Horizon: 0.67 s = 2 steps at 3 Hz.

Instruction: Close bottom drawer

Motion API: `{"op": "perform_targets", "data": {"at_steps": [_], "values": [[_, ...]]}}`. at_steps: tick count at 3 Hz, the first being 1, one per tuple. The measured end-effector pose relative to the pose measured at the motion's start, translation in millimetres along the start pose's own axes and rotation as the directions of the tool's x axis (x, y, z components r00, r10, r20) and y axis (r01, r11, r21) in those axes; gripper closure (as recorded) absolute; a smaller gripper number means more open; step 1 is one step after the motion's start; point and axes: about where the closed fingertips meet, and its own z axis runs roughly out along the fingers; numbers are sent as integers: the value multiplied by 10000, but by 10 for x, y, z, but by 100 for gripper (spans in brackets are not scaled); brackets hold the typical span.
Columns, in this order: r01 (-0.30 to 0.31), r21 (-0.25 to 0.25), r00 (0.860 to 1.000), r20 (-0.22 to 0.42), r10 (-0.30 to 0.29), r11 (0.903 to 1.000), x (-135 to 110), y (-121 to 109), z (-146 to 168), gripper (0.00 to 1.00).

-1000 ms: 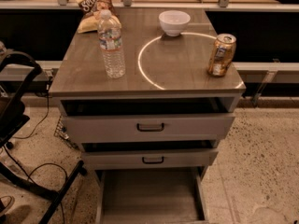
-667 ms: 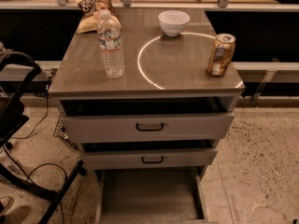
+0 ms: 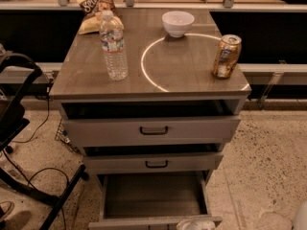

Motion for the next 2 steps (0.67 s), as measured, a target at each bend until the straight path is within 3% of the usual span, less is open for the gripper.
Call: {"op": "perform_targets", "data": {"at_steps": [1,2], "values": [[0,0,10000,0,0,10000,0,0,0,100],[10,-215,9999,-116,-12,9998,-15,-28,192,100]]}}
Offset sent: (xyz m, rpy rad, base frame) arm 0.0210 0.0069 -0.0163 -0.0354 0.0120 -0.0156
